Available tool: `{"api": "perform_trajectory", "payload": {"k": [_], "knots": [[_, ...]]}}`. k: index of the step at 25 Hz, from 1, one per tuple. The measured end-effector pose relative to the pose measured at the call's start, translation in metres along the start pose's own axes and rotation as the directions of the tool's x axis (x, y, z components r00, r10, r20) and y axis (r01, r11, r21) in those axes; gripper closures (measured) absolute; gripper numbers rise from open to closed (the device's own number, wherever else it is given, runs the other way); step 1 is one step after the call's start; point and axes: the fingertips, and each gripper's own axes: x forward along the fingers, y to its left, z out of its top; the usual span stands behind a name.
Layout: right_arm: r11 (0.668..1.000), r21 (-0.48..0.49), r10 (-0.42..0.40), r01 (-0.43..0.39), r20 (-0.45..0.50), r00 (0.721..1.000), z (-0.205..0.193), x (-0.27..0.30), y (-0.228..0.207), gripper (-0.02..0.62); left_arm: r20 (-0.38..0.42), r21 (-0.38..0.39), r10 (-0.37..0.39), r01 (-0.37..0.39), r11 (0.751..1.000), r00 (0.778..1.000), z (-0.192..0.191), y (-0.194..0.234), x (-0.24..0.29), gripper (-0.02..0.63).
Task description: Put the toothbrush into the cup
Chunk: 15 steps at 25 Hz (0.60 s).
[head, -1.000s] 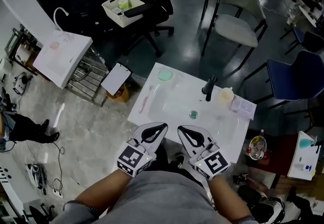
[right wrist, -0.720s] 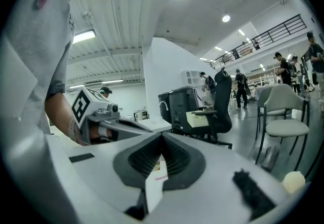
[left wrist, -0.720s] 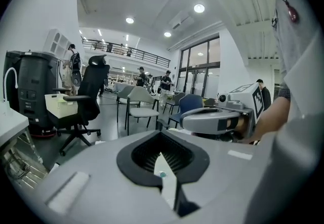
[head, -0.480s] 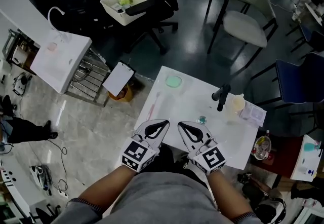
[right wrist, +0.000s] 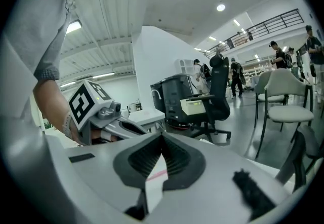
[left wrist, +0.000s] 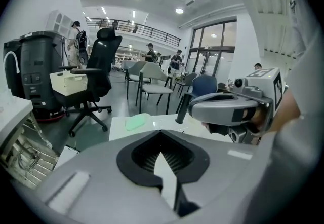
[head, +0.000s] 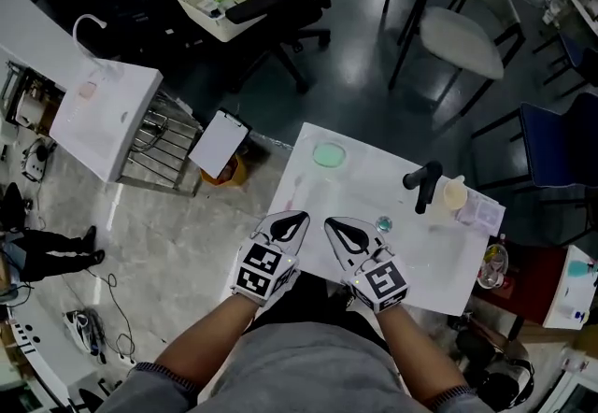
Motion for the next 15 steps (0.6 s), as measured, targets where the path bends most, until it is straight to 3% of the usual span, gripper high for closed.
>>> {"api": "perform_trajectory", "payload": {"k": [7,15], "knots": [[0.999,0.029,-0.01,0.012,-0.059,0.998,-0.027,0.039,-0.014,0.586,-0.118,-0.009,0.022,-0.023,1.0,0.993,-0.023,0.034,0.03,0.595],[0.997,0.064,-0.039,0.048,-0.127,0.991,-0.058,0.072,-0.033,0.586,-0.241,-0.036,0.056,-0.067,0.997,0.969,-0.051,0.066,0.055,0.577]]}}
